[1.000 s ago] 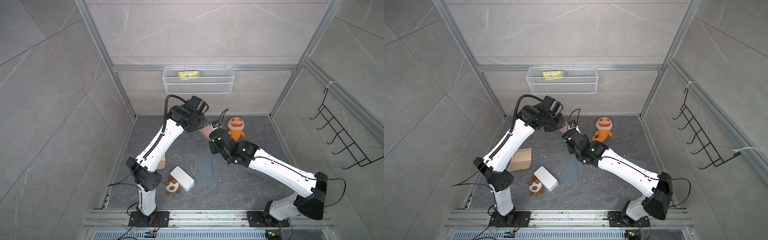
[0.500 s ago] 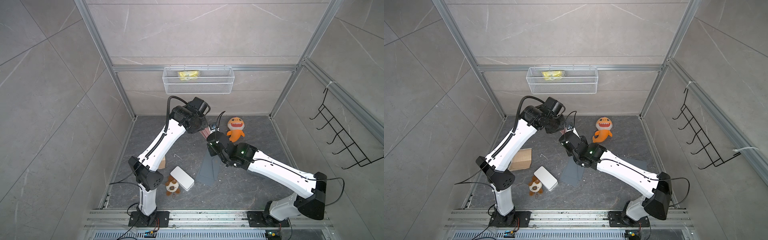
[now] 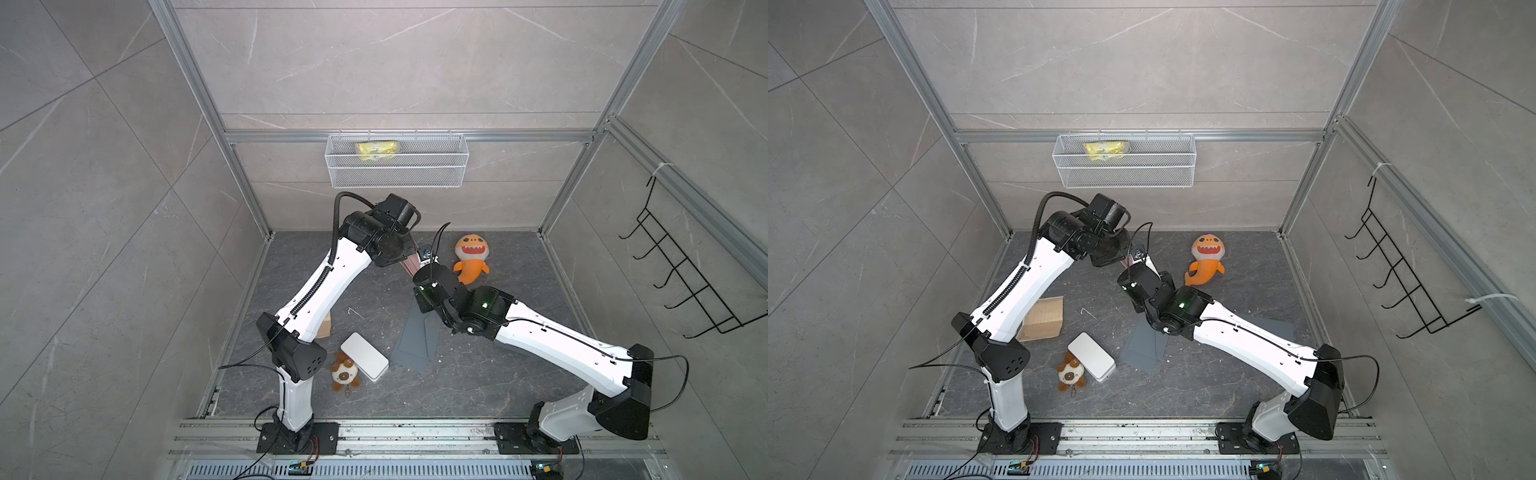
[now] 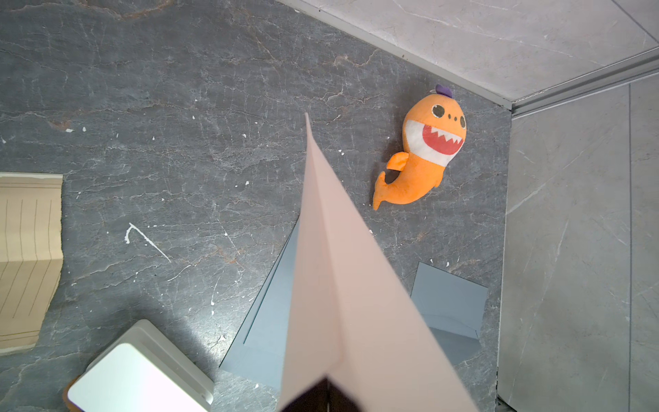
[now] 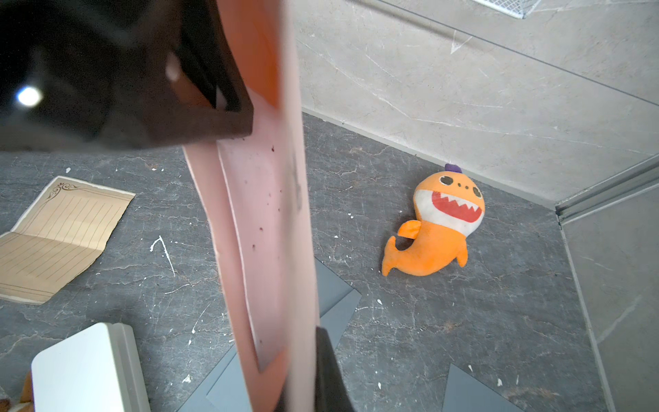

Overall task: Take the letter paper out of the envelope
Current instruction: Take out the letter paper from the envelope.

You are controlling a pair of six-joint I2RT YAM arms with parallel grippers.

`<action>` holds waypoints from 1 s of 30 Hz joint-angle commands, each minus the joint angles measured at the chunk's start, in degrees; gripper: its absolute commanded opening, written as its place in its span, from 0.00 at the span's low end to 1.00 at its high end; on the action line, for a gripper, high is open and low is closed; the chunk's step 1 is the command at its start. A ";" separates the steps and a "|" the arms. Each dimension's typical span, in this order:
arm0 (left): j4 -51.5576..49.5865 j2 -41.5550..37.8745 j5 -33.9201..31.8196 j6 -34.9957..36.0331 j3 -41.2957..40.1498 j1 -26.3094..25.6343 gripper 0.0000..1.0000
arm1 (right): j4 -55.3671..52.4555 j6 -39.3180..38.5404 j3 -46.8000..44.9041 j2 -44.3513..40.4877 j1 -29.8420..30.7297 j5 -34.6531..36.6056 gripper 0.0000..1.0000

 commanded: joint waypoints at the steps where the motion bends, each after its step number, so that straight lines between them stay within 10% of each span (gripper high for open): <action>1: 5.43 -3.53 1.19 0.89 -0.62 -0.50 0.00 | 0.08 0.78 1.71 1.87 -0.81 -4.77 0.00; 30: 22.20 -13.23 8.90 2.41 -2.81 4.89 0.00 | -5.95 13.39 5.45 5.04 -21.06 -34.45 0.00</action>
